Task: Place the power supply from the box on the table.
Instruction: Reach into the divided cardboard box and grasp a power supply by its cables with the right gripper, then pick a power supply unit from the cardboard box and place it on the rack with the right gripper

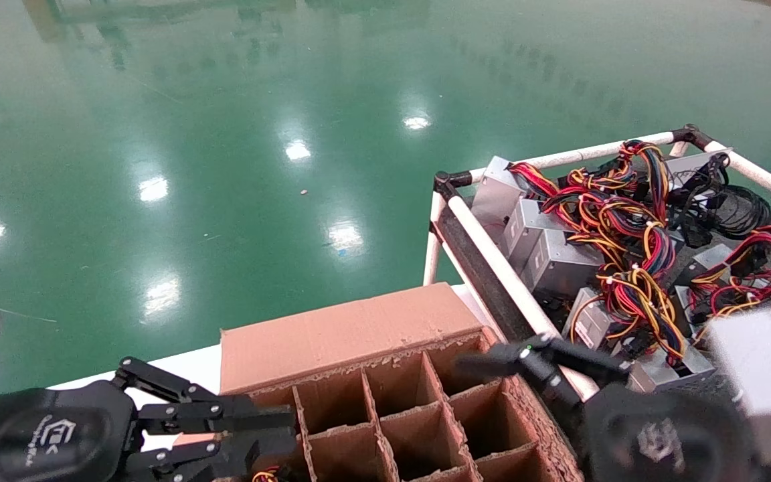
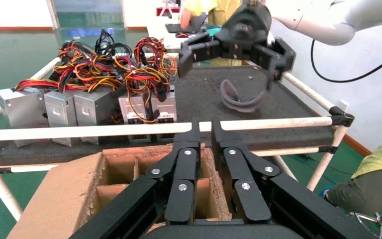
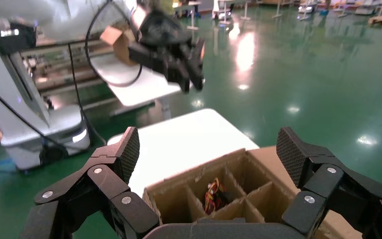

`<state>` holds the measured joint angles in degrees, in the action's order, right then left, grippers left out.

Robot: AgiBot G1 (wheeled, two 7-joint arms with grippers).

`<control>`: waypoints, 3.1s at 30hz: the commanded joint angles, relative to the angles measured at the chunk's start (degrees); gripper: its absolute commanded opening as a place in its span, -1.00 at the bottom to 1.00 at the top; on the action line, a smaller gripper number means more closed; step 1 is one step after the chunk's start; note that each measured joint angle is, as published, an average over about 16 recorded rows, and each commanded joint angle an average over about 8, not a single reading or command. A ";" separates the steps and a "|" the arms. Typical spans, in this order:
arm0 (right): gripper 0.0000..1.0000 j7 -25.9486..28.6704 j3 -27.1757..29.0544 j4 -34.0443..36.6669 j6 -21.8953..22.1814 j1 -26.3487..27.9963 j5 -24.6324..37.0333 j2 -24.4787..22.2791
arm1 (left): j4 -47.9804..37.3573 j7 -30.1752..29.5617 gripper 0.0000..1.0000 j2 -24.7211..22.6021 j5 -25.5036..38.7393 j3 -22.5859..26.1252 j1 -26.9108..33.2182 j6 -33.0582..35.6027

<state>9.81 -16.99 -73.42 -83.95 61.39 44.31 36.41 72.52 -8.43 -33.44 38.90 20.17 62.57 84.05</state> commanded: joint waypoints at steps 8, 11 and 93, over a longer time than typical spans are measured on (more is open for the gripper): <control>1.00 -0.98 -2.64 -0.45 3.53 -0.18 5.31 3.53 | -0.01 0.00 1.00 0.00 0.00 0.01 0.01 0.00; 1.00 -1.09 -3.88 -0.80 4.47 0.03 7.51 4.91 | -0.01 0.01 1.00 0.00 0.00 0.01 0.01 0.00; -1.00 28.69 -22.67 0.52 20.86 9.24 44.56 28.93 | -0.01 0.03 1.00 0.02 -0.04 0.07 0.02 -0.02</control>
<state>39.18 -39.58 -72.72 -63.01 70.75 88.74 65.37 72.51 -8.39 -33.42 38.86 20.24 62.60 84.04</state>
